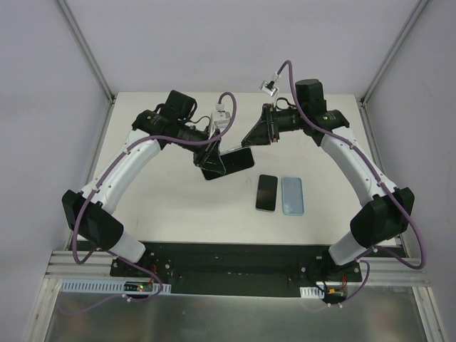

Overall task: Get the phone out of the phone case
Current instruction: Remove the phone case from the phone.

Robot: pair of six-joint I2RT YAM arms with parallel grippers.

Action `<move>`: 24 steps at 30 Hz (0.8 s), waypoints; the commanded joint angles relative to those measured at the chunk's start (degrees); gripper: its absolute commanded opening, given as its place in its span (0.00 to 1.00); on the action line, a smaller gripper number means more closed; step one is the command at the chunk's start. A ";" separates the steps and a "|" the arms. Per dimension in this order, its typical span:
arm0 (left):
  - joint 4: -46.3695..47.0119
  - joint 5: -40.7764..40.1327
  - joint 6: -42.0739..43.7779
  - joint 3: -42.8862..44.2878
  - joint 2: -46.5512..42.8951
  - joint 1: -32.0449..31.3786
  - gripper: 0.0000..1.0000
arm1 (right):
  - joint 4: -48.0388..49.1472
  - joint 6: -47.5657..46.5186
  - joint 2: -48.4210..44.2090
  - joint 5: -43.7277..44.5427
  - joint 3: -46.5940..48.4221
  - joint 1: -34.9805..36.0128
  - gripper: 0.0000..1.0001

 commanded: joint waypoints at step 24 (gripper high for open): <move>5.84 16.05 0.50 3.15 -2.48 5.38 0.00 | -16.48 -19.28 -6.52 -7.22 -0.31 -5.24 0.56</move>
